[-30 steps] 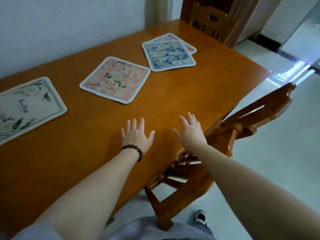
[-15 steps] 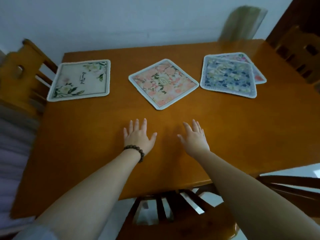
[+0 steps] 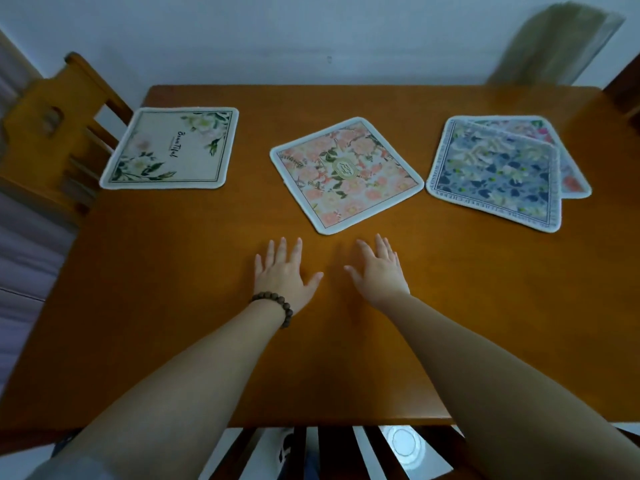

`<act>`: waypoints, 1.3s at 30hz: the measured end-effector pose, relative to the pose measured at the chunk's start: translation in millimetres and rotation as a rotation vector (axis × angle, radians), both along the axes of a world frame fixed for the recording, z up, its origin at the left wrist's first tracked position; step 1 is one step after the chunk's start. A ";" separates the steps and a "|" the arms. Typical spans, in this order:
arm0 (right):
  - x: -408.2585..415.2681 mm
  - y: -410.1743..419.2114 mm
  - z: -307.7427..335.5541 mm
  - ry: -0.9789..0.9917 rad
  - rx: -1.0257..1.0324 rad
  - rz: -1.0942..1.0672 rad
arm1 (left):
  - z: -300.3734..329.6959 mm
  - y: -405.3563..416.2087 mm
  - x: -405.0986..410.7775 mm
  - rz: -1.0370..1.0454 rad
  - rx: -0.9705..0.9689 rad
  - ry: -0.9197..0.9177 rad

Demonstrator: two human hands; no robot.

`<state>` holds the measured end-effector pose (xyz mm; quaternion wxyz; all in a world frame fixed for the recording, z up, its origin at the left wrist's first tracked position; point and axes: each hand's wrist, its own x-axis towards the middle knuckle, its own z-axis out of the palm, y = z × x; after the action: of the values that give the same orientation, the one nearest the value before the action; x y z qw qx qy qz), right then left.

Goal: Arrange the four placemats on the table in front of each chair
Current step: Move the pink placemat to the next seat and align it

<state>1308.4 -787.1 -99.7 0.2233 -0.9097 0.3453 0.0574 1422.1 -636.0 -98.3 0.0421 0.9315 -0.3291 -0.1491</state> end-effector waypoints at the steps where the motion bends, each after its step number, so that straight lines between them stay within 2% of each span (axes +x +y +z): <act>1: 9.8 -5.0 -2.4 -0.003 -0.004 0.004 | -3.2 -5.5 6.8 -0.017 -0.006 -0.006; 11: 86.6 -40.4 -42.4 0.050 -0.090 0.122 | -39.6 -53.9 75.8 -0.206 -0.019 -0.017; 19: 105.1 -34.9 -63.3 0.016 -0.199 0.119 | -66.4 -51.1 90.7 -0.230 -0.071 -0.018; 26: 108.3 -26.5 -54.1 -0.012 -0.277 0.319 | -65.8 -48.9 89.8 -0.228 -0.085 -0.002; 32: 97.9 -30.2 -41.2 -0.181 -0.161 0.259 | -57.6 -42.8 84.7 -0.221 -0.095 0.014; 39: 29.7 -23.1 -41.1 -0.255 -0.026 0.285 | -49.1 -27.4 71.1 -0.252 -0.053 0.009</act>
<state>1338.1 -810.2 -140.8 0.2430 -0.9522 0.1824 -0.0316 1493.3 -663.4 -147.3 0.0492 0.8806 -0.4473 -0.1484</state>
